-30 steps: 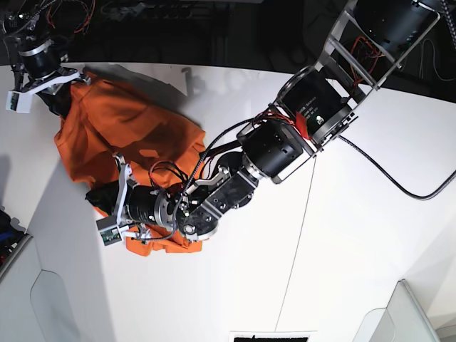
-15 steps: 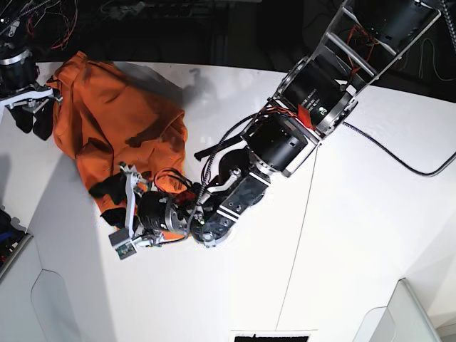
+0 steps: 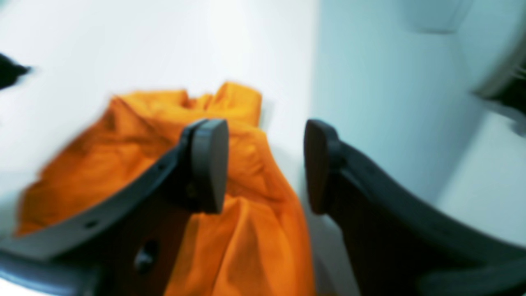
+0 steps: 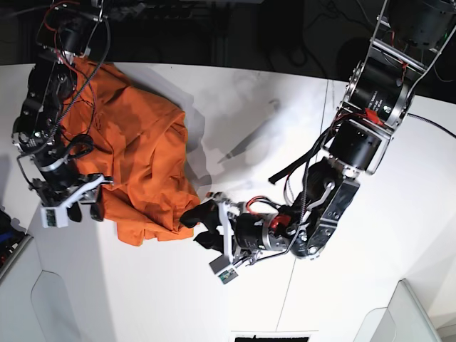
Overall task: Layout the t-shirt on the table in an organized manner, then fold the t-shirt properly
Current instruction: 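Pull the shirt with both grippers, spreading it, then release with the left gripper, then regrasp the shirt edge with the left gripper near the right gripper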
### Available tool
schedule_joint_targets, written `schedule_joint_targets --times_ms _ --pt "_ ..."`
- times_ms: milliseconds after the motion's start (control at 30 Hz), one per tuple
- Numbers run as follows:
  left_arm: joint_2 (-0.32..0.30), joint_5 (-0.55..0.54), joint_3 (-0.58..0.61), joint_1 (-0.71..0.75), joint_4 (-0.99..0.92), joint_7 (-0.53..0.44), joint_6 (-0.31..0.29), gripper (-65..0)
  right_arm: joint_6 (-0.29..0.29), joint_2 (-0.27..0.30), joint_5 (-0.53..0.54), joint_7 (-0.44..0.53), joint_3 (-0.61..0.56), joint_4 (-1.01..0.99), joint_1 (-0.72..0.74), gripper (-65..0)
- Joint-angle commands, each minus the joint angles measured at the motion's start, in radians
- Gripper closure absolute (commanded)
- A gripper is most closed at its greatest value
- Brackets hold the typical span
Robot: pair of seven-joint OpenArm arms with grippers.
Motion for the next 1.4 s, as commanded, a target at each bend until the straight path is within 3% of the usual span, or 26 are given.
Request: schedule_joint_targets --times_ms 0,167,367,433,500,533,633,667,700,833,1033,1233,1367 --pt "-0.01 -0.019 -0.005 -0.015 0.016 -0.016 -0.009 -40.6 0.0 0.017 -0.016 0.047 -0.034 -0.033 0.058 -29.6" --pt "-0.034 -0.019 -0.005 0.061 0.016 -0.038 -0.009 -40.6 0.0 0.055 -0.071 0.067 -0.22 -0.237 0.183 -29.6" --pt "0.026 0.05 -0.005 0.123 0.01 -0.119 -0.009 -40.6 0.0 0.06 -0.128 0.069 -0.337 -0.267 0.215 -29.4" --pt "0.051 0.097 -0.005 0.138 0.01 -0.133 -0.009 -40.4 -0.004 0.06 -0.129 0.068 -0.346 -0.269 0.211 -22.6" --pt "0.065 0.136 -0.005 0.145 0.01 -0.162 -0.009 -39.4 -0.011 0.057 -0.129 0.068 -0.346 -0.274 0.212 -7.9" --pt "0.07 0.148 -0.005 0.146 0.01 -0.171 -0.009 -35.0 -0.015 0.057 -0.129 0.068 -0.346 -0.274 0.212 -0.2" --pt "0.072 0.155 -0.005 0.145 0.01 -0.183 -0.009 -5.7 -0.014 0.06 -0.13 0.066 -0.346 -0.274 0.212 0.0" --pt "0.071 0.156 -0.005 0.142 0.01 -0.183 -0.009 0.0 -0.016 0.064 -0.13 0.065 -0.346 -0.274 0.212 0.0" --pt "0.071 0.169 -0.008 0.139 0.01 -0.183 -0.009 0.0 -0.024 0.069 -0.13 0.065 -0.344 -0.274 0.212 0.0" --pt "0.066 0.206 -0.078 0.116 0.01 -0.181 -0.009 0.0 -0.106 0.103 -0.147 0.068 -0.307 -0.271 0.217 0.0" --pt "0.015 0.152 -0.224 0.086 0.011 -0.136 -0.009 0.0 -0.108 0.173 -0.151 0.066 -0.171 -0.27 0.212 0.0" --pt "-0.064 0.067 -0.237 0.044 0.012 -0.092 -0.009 0.0 -0.108 0.256 -0.06 0.063 0.003 -0.27 0.212 0.0" --pt "-0.071 -0.035 -0.237 0.044 0.012 -0.047 -0.009 0.0 -0.109 0.288 -0.006 0.016 0.115 -0.27 0.212 0.0"
